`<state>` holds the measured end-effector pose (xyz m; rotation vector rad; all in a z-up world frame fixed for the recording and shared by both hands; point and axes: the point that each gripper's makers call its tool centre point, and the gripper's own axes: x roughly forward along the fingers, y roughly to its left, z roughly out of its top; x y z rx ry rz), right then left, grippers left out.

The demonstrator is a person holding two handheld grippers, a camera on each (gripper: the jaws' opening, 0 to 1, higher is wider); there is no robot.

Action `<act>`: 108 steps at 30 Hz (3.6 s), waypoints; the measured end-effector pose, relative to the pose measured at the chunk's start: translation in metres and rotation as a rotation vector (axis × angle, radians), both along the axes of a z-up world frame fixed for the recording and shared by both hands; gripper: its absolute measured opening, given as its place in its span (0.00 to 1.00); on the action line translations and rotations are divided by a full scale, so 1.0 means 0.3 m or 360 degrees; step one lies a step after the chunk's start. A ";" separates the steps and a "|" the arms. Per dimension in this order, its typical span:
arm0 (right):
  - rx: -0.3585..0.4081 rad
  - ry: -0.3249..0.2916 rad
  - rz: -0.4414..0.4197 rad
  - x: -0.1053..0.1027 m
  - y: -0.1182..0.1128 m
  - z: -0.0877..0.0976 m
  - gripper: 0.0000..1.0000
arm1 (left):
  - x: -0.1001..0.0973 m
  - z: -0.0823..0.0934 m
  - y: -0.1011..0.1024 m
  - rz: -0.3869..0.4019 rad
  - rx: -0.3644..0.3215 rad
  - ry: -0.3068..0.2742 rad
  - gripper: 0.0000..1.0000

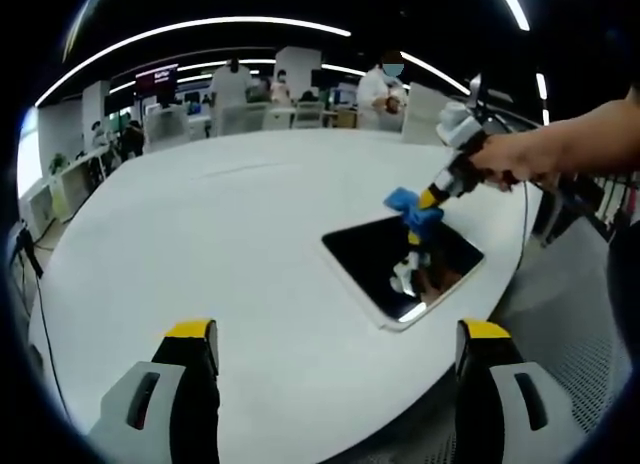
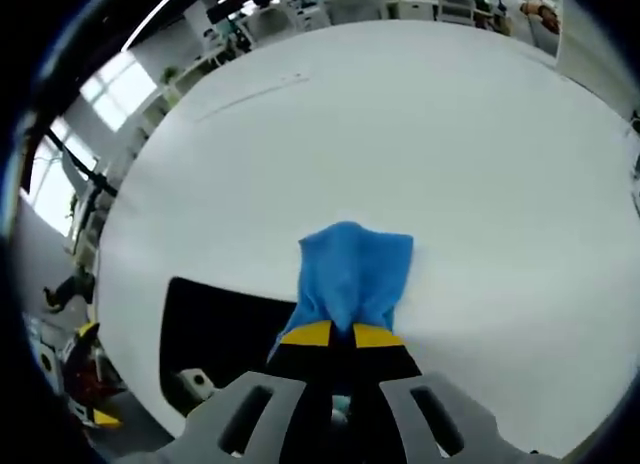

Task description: Wipe the mirror surface with the cleaning cloth until all visible marks leave the cleaned area.

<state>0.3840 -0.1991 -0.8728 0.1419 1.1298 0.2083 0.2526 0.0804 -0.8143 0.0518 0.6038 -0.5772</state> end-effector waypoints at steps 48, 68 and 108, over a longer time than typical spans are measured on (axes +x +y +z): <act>-0.0033 -0.0054 -0.0092 -0.122 -0.276 0.085 0.00 | 0.004 -0.001 0.001 -0.0002 0.0020 -0.0019 0.99; -0.0064 -0.0061 -0.0050 -0.179 -0.269 -0.018 0.03 | 0.014 0.018 0.003 -0.0005 0.0043 -0.0080 0.99; 0.0020 -0.1150 0.0685 -0.412 -0.285 0.321 0.98 | -0.007 0.033 0.015 0.0026 -0.0023 -0.0080 1.00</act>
